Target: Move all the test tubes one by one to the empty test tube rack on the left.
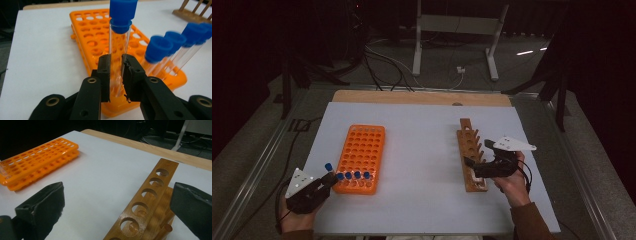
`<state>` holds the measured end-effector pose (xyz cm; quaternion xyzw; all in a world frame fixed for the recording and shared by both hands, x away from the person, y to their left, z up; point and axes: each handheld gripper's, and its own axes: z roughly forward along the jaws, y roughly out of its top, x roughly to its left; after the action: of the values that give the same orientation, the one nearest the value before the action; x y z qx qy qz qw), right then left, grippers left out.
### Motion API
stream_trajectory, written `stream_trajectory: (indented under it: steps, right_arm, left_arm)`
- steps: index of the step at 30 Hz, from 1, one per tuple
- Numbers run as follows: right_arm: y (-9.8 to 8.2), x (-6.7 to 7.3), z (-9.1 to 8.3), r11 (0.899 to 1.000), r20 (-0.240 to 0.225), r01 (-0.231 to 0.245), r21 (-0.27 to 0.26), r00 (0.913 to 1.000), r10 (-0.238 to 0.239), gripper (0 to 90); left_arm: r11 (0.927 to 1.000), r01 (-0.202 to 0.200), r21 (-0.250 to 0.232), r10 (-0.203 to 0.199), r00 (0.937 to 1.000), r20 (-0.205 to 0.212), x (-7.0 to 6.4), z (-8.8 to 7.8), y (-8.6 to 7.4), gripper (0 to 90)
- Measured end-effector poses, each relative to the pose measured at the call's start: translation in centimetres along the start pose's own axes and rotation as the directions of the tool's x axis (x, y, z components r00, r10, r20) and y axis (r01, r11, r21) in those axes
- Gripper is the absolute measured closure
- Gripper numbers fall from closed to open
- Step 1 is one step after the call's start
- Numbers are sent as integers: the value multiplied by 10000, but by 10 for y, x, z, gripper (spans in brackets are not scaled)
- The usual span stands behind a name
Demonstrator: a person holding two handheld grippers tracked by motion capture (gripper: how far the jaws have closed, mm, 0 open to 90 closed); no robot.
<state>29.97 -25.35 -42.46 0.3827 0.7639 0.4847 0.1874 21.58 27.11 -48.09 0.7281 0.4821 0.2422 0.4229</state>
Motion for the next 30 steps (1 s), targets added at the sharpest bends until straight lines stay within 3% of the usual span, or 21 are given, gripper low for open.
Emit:
stream_trajectory:
  steps: [2, 11, 17, 20, 21, 25, 30]
  right_arm:
    - [0, 0, -1, 10000, 5, -6, -5, 10000, 6, 0]
    - [-2, -2, -3, 10000, 53, -74, -17, 10000, 74, 0]
    - [-2, -1, -2, 10000, 34, -72, -7, 10000, 72, 0]
    - [-2, 0, -1, 10000, 15, -52, 8, 10000, 52, 0]
    - [-3, 0, -1, 10000, 9, -44, 9, 10000, 44, 0]
    - [-3, -1, -2, 10000, 9, -77, 12, 10000, 77, 0]
    - [-5, -1, -3, 10000, 18, -68, 43, 10000, 68, 1]
  left_arm:
    - [9994, -205, 289, 207, 9998, -78, -2, 3, -1, 781]
    - [9985, -325, 435, 329, 9994, -96, -3, 4, -2, 783]
    - [9943, -688, 814, 699, 9975, -116, -6, 6, -4, 784]
    - [9948, -636, 800, 651, 9977, -167, -6, 5, -4, 769]
    - [9959, -571, 704, 583, 9982, -156, -5, 4, -4, 729]
    - [9983, -567, 94, 567, 9984, -58, -4, -4, -1, 723]
    - [9965, -732, 392, 736, 9973, -73, -6, -2, -1, 779]
